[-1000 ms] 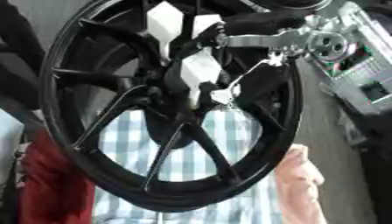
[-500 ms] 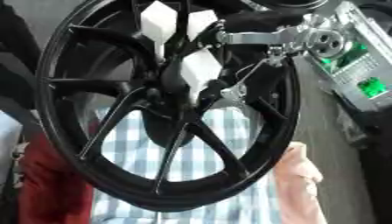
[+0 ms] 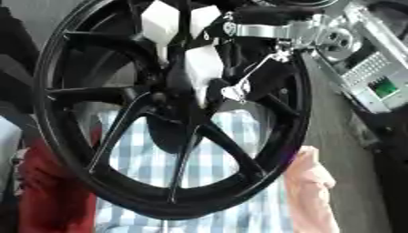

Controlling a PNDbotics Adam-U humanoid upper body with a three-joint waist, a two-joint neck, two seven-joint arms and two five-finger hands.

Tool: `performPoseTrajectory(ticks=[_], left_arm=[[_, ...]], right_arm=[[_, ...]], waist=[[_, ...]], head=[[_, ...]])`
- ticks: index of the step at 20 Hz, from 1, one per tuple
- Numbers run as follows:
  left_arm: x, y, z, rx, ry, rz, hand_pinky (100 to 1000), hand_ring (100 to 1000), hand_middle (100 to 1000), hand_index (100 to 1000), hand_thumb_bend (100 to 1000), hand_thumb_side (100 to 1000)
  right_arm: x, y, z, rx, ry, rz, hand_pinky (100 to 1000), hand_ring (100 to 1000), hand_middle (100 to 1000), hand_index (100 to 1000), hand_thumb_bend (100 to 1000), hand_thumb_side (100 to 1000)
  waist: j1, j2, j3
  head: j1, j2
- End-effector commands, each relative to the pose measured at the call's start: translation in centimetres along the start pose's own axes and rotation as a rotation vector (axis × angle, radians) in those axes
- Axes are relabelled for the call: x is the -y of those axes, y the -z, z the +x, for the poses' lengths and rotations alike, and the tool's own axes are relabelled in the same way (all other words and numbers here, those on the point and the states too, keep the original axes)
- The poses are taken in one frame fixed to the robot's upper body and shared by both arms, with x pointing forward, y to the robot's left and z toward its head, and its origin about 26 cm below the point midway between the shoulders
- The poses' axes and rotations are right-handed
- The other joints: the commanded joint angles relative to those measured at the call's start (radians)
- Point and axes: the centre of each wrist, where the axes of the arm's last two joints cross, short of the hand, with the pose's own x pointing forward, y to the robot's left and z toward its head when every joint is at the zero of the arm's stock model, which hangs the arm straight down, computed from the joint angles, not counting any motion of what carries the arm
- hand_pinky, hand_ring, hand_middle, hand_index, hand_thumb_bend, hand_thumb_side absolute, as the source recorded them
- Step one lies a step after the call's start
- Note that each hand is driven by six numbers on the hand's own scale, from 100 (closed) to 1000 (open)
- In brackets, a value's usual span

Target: Pull the pin out of the wheel hub.

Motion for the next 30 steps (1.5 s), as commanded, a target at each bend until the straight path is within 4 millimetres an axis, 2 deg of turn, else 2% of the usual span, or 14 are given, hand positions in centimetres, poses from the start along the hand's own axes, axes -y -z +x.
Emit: performPoseTrajectory(ticks=[1, 4, 5, 7, 22, 23, 24, 30], left_arm=[[-0.3, 0.2, 0.7, 0.023, 0.016, -0.005, 617, 663, 648, 710, 140, 814], [-0.3, 0.2, 0.8, 0.022, 0.018, -0.006, 617, 662, 651, 710, 139, 813], [-0.4, 0.2, 0.8, 0.023, 0.02, -0.006, 618, 662, 652, 710, 137, 811], [-0.4, 0.3, 0.9, 0.026, 0.022, -0.006, 618, 662, 652, 710, 137, 809], [-0.8, 0.2, 1.1, 0.03, 0.037, -0.006, 623, 662, 655, 710, 130, 802], [-0.8, 0.2, 1.1, 0.031, 0.038, -0.006, 623, 662, 655, 710, 130, 801], [-0.8, 0.2, 1.1, 0.032, 0.039, -0.005, 623, 662, 655, 710, 129, 801], [-0.8, 0.3, 1.2, 0.035, 0.038, -0.008, 625, 662, 656, 710, 127, 797]], right_arm=[[1.0, -0.4, -0.1, -0.016, -0.017, -0.034, 495, 504, 332, 514, 100, 106], [0.9, -0.3, -0.4, -0.023, 0.001, -0.031, 487, 492, 325, 468, 100, 117], [0.9, -0.3, -0.5, -0.024, 0.011, -0.029, 467, 467, 304, 402, 100, 131], [1.0, -0.4, -0.5, -0.027, 0.028, -0.031, 463, 464, 294, 379, 100, 140], [2.1, -2.3, 0.9, -0.047, 0.022, -0.048, 415, 436, 260, 333, 100, 160], [2.3, -2.5, 1.1, -0.047, 0.018, -0.06, 413, 434, 261, 332, 100, 219], [2.4, -2.7, 1.2, -0.048, 0.014, -0.072, 411, 434, 259, 332, 100, 159], [3.3, -4.0, 2.1, -0.057, -0.005, -0.141, 397, 425, 252, 326, 100, 157]], waist=[[0.008, -0.017, 0.006], [0.007, -0.019, 0.009], [0.006, -0.019, 0.009], [0.004, -0.021, 0.009], [0.005, -0.035, -0.005], [0.006, -0.035, -0.006], [0.006, -0.036, -0.008], [0.012, -0.041, -0.017]], head=[[-0.008, 0.006], [-0.008, 0.006], [-0.009, 0.006], [-0.009, 0.006], [0.0, 0.006], [0.0, 0.006], [0.001, 0.006], [0.002, 0.006]])
